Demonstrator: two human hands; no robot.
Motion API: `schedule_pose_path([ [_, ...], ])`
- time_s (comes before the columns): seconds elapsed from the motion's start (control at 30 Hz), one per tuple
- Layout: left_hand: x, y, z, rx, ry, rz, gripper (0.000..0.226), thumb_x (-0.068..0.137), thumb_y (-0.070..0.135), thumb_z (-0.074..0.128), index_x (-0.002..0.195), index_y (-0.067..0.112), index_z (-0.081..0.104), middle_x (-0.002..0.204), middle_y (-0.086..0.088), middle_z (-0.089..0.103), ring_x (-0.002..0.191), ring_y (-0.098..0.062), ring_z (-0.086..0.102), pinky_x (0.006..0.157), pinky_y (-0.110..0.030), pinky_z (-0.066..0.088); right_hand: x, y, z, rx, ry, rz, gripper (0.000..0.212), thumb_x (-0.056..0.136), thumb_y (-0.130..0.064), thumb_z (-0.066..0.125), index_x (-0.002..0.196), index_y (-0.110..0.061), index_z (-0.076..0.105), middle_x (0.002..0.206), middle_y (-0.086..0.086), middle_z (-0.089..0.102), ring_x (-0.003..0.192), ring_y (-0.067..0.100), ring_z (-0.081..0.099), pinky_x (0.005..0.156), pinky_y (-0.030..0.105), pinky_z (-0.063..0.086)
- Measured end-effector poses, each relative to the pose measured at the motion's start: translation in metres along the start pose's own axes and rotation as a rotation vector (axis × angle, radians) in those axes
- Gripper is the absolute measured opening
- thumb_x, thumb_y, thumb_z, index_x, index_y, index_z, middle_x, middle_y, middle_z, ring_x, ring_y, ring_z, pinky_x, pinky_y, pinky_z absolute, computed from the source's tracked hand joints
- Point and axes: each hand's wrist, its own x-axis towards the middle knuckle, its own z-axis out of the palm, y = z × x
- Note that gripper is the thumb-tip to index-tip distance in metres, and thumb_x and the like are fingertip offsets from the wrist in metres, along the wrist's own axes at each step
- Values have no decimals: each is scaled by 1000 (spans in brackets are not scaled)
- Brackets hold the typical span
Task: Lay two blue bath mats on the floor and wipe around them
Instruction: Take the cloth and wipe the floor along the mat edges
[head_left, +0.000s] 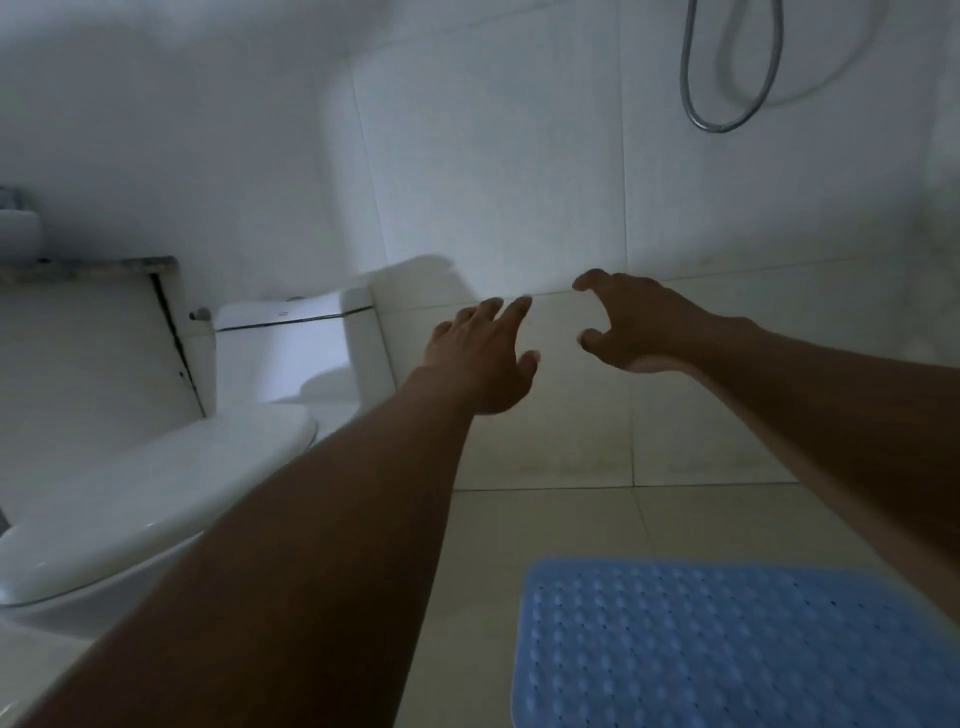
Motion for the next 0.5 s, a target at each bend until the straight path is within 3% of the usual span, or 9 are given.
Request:
schedule_pose_path([
  [0.33,9,-1,24,10,-50,13,71,102,52,42,161,30,10,168,-6,20,152,-30,23,121,-51,25,12,14,20,24,-23,1,68,94,-37,62,152,-25,29,154,8,43,137,31,46,108,45,43],
  [0.5,63,-5,-13,5,-82,26,70,102,52,42,161,30,11,168,-6,20,153,-30,23,121,-50,25,49,36,-20,1,-87,42,69,96,-36,59,154,-22,26,156,8,39,139,30,42,108,41,40],
])
